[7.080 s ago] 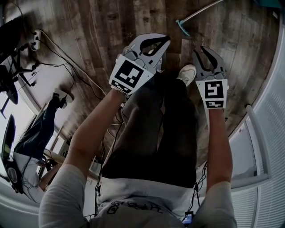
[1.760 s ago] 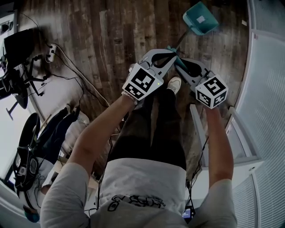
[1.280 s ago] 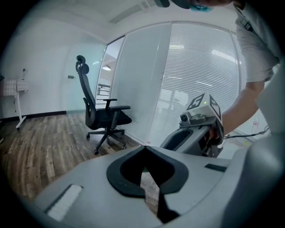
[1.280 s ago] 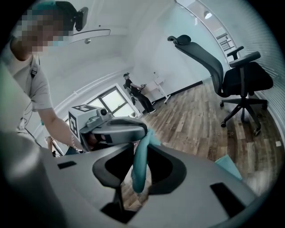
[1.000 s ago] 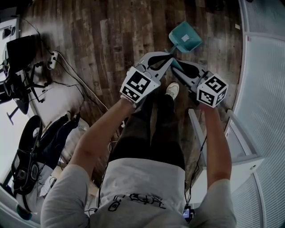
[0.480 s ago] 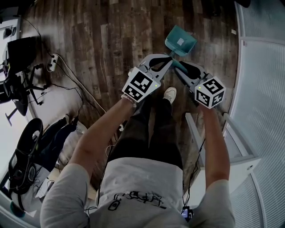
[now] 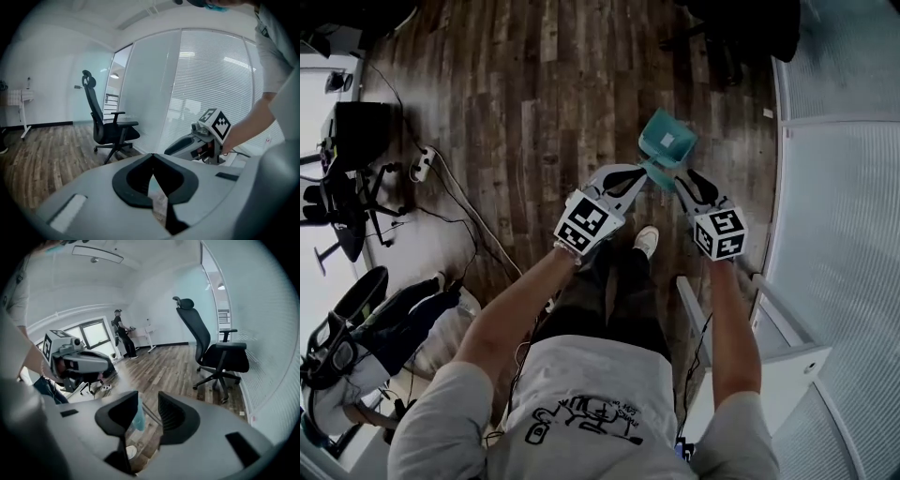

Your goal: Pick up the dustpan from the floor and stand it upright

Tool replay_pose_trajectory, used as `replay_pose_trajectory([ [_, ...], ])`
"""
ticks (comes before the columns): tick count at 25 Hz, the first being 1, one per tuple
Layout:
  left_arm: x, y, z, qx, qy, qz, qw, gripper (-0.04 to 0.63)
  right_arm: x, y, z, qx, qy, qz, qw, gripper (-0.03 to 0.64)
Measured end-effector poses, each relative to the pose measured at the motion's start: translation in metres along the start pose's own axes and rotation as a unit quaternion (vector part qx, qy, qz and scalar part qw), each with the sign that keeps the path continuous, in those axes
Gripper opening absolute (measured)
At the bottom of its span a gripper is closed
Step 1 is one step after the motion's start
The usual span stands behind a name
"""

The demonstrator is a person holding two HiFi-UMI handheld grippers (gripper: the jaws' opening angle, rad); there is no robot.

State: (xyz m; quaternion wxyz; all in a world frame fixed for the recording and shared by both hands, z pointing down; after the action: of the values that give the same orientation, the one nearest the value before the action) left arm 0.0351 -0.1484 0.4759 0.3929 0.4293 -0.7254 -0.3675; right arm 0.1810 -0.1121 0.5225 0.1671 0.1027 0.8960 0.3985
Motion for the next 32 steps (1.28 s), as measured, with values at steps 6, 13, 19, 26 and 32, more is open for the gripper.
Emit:
replay_pose_trajectory([
  [6, -0.022, -0.058, 0.034, -0.041, -0.019, -0.004, 0.999, 0.002, -0.001, -0.064, 0.066, -0.061, 0.045, 0.018, 0.997, 0.106],
  [13, -0.044, -0.153, 0.089, -0.107, -0.043, -0.014, 0.9932, 0.002, 0.027, -0.163, 0.166, -0.143, 0.102, 0.066, 0.982, 0.064],
  [19, -0.075, -0.229, 0.143, -0.163, -0.055, -0.033, 0.9846, 0.002, 0.07, -0.224, 0.241, -0.196, 0.109, 0.073, 0.972, 0.041],
  [26, -0.084, -0.275, 0.17, -0.172, -0.08, -0.042, 0.9809, 0.002, 0.088, -0.256, 0.281, -0.21, 0.139, 0.071, 0.965, 0.029],
  [32, -0.09, -0.299, 0.209, -0.199, -0.113, -0.036, 0.9728, 0.002, 0.109, -0.281, 0.324, -0.245, 0.154, 0.078, 0.954, 0.028],
])
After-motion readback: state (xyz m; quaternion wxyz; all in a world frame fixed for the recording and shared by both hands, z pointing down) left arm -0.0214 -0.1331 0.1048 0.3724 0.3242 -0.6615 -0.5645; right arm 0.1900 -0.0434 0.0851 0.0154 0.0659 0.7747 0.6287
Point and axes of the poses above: the fingertips, and each gripper's own axes: z backward along the fingers, x to its left, y out of its underside, the point moved 5 cm from there along z, backward along the fingers, and after that the axes turned 5 degrees about y, right-handed, at the moved point
